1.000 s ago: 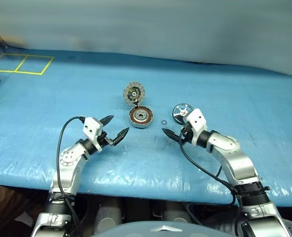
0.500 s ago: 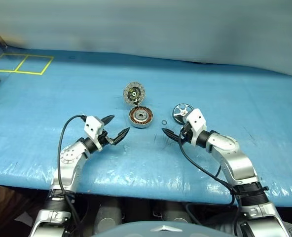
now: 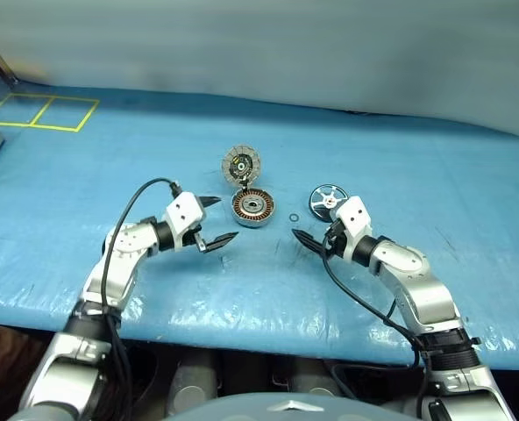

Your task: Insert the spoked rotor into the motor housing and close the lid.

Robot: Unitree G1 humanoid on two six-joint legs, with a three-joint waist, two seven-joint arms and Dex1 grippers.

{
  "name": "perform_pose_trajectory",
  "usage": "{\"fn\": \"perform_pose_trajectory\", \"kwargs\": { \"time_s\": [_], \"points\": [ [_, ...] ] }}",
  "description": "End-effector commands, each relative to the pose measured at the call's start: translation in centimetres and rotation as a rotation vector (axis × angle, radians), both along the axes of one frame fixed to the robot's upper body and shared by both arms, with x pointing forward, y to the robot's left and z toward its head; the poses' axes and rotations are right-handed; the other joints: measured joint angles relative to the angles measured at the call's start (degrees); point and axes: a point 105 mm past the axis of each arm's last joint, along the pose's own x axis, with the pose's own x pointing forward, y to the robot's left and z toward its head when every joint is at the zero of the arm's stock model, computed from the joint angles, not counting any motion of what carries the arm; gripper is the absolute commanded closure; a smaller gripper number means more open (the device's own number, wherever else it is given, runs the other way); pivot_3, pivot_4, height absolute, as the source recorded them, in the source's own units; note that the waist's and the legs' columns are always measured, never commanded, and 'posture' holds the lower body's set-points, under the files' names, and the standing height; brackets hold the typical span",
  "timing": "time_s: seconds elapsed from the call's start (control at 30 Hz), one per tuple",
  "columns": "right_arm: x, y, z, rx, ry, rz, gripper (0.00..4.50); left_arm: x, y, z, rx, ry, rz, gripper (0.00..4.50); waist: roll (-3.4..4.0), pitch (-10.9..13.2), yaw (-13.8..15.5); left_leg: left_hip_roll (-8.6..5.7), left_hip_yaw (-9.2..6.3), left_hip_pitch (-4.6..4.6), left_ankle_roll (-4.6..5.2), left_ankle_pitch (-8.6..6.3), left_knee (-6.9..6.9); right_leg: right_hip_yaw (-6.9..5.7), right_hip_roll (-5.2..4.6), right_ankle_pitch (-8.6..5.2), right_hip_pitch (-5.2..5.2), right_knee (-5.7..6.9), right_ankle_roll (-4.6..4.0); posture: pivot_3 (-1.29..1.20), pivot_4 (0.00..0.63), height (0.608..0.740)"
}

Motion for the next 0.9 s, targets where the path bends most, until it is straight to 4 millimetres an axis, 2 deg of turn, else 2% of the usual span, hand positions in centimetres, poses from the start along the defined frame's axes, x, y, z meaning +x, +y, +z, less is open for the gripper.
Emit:
{"fn": "perform_pose_trajectory", "kwargs": {
  "time_s": [0.03, 0.17, 0.33, 0.53, 0.8, 0.9],
  "points": [
    [0.3, -0.6, 1.5, 0.006, -0.056, -0.014, 0.42, -0.1, -1.0, 0.7, 0.283, -0.059, -0.171, 0.0, 0.0, 0.0, 0.0, 0.0, 0.01, 0.01, 0.01, -0.01, -0.03, 0.01, 0.0, 0.0, 0.0, -0.03, 0.0, 0.0, 0.15, 0.74],
    [0.1, -0.8, 1.4, 0.007, -0.051, -0.017, 0.42, 0.9, -1.4, 1.5, 0.5, -0.108, -0.255, 0.0, 0.01, 0.0, -0.1, 0.0, 0.04, -0.01, 0.03, -0.02, -0.08, 0.08, 0.06, 0.05, -0.05, -0.05, 0.1, 0.0, 0.15, 0.74],
    [-0.3, -1.1, 1.1, -0.019, -0.025, -0.004, 0.42, 3.2, -2.4, 2.2, 0.754, -0.191, -0.317, 0.0, 0.01, 0.0, 0.2, 0.0, 0.03, -0.03, 0.04, -0.02, -0.05, 0.07, 0.11, 0.08, -0.07, -0.04, 0.16, 0.0, 0.15, 0.74],
    [-0.4, -1.5, 1.6, -0.054, -0.016, 0.017, 0.42, 4.7, -3.5, 2.4, 0.878, -0.223, -0.332, 0.0, -0.01, 0.0, 0.1, -0.01, 0.07, -0.07, 0.1, -0.04, -0.01, 0.16, 0.1, 0.1, -0.11, -0.04, 0.18, 0.0, 0.15, 0.74],
    [-0.8, -1.4, 1.7, -0.07, 0.001, 0.036, 0.42, 5.5, -4.3, 1.2, 1.002, -0.217, -0.378, 0.0, -0.02, 0.0, 0.1, -0.01, 0.05, -0.1, 0.1, -0.05, 0.01, 0.15, 0.12, 0.11, -0.13, -0.02, 0.21, 0.0, 0.15, 0.74],
    [-0.9, -1.3, 1.7, -0.07, 0.003, 0.037, 0.42, 5.6, -5.2, 1.0, 0.991, -0.214, -0.395, 0.0, -0.03, 0.0, 0.1, -0.01, 0.05, -0.11, 0.12, -0.05, 0.03, 0.16, 0.11, 0.11, -0.13, -0.02, 0.21, 0.0, 0.15, 0.74]
  ]
}}
